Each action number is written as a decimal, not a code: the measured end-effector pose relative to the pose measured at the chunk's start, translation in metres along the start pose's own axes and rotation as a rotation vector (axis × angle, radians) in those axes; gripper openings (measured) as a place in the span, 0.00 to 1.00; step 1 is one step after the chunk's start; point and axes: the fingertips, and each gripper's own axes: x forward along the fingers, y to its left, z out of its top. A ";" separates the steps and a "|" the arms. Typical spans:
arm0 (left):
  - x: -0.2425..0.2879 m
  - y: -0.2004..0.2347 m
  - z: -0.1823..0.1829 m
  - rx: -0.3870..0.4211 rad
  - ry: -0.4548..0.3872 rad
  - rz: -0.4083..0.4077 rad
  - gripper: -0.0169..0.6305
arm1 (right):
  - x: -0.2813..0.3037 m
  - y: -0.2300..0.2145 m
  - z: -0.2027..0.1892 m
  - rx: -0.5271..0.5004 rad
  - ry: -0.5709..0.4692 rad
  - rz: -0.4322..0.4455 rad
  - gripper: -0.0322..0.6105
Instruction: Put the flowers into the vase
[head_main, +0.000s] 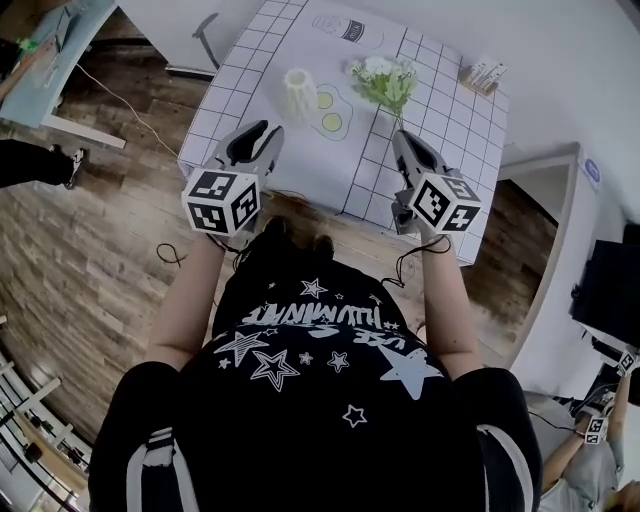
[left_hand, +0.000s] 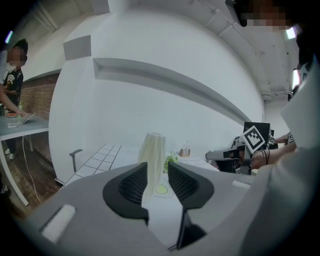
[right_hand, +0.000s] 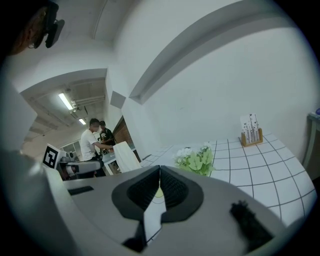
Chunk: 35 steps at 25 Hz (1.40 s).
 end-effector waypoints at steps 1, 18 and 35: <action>0.004 0.001 0.001 -0.002 -0.010 -0.018 0.28 | 0.000 0.001 0.000 0.000 0.000 -0.009 0.07; 0.073 0.005 -0.009 0.090 -0.010 -0.215 0.91 | -0.006 -0.006 0.004 0.010 -0.016 -0.195 0.07; 0.123 -0.006 -0.033 0.202 0.048 -0.353 0.93 | -0.013 -0.020 -0.007 0.039 0.016 -0.344 0.07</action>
